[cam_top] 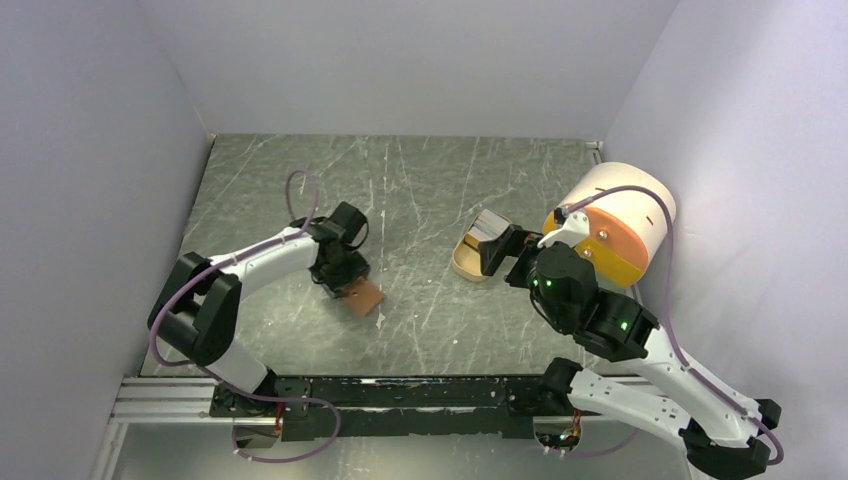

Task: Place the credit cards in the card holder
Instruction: Move the card holder to the center of the board, then adjust the card holder at the center of the board.

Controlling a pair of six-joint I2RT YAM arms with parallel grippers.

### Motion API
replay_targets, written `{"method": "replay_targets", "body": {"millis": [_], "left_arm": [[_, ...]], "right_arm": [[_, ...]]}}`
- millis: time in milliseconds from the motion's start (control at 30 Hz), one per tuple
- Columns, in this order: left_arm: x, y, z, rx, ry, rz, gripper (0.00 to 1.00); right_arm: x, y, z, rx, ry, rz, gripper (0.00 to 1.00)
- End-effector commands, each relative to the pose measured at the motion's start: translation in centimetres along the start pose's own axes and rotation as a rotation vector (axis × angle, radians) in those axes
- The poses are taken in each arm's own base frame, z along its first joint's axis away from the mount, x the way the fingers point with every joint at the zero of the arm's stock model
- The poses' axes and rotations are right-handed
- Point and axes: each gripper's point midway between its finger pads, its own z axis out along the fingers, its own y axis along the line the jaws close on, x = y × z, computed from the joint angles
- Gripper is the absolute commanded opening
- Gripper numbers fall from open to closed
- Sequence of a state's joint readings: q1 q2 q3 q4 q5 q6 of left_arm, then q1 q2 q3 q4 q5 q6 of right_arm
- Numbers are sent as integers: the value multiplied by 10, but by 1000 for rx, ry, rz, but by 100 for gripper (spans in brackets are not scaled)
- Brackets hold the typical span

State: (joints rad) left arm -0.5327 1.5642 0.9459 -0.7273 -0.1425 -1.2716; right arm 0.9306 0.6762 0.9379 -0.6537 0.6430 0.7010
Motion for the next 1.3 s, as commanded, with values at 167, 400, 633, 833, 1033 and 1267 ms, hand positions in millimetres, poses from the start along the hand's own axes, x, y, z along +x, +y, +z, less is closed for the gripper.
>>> {"method": "replay_targets", "body": {"millis": [167, 400, 633, 833, 1033, 1267], "left_arm": [[22, -88, -50, 371, 2, 333, 82], [-18, -60, -39, 362, -83, 436, 65], [-54, -29, -13, 268, -87, 430, 54], [-28, -52, -8, 464, 23, 487, 58], [3, -43, 4, 512, 132, 507, 55], [71, -34, -2, 553, 242, 511, 53]], "right_arm": [[20, 8, 7, -12, 81, 11, 99], [32, 24, 12, -87, 128, -16, 99], [37, 28, 11, -131, 128, 9, 98], [62, 43, 16, -183, 220, 55, 96], [76, 51, 19, -213, 268, 62, 96], [93, 52, 19, -210, 335, 109, 95]]}}
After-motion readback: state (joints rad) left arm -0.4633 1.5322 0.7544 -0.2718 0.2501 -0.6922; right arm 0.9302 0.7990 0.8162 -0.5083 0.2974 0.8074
